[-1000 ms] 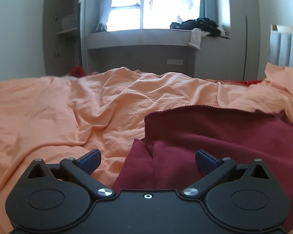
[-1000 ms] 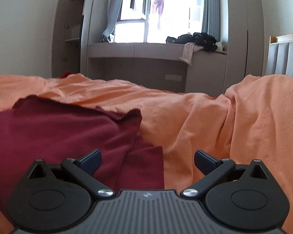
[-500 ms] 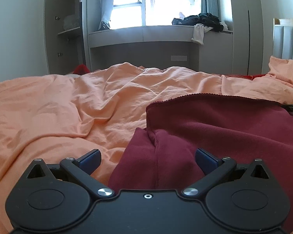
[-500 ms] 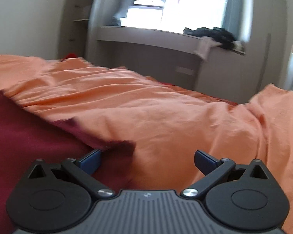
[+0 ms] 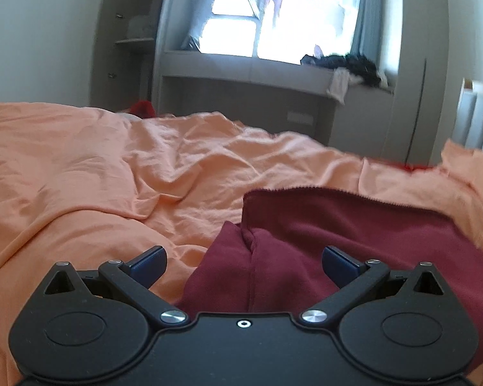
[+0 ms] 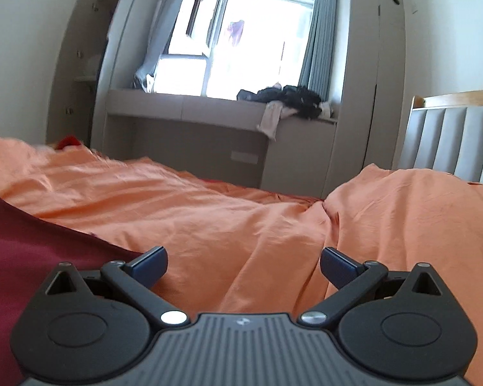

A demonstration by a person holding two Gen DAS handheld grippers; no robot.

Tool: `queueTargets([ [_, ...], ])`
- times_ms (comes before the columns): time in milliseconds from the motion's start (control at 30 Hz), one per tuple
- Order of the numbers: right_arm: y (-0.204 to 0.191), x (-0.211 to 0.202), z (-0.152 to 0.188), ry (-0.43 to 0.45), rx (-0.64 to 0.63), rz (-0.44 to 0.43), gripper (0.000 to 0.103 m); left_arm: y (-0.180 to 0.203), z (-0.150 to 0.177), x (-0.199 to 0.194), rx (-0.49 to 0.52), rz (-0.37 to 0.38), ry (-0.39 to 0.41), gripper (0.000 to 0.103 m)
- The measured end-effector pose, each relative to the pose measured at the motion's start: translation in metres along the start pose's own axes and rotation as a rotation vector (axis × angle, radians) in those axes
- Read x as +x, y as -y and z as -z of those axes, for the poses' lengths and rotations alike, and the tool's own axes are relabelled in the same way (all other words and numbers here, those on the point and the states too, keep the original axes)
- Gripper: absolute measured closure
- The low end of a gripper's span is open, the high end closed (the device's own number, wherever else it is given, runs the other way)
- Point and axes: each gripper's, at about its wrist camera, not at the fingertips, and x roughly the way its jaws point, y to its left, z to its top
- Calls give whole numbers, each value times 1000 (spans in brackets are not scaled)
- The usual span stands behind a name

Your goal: Fold small clothes

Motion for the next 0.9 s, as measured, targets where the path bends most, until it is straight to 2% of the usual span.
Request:
queueTargets([
  [133,-21,-32,8,59,92,-73,0,2,14,-28,-21,-65,71,1],
  [233,-44,-54,16,105,149,-125,0,3,28,-48,-26,-86,111,1],
  [300,-58,-60,19,106,169,-170,0,3,38,-60,-13,-96,134,1],
  [433,-89,-60,26,83,156,-316,0,-4,52,-74,-34,-30,125,0],
  [500,-102,-62,28,88,124,-317,0,-10,57,-81,-72,7,122,0],
  [633,-121,-65,29,103,67,-266,0,-18,66,-88,-127,74,110,0],
  [767,-135,-66,36,84,51,-250,0,-27,71,-81,-195,121,49,0],
  [900,-151,-73,47,130,-1,-240,0,-31,76,-75,-255,164,10,0],
])
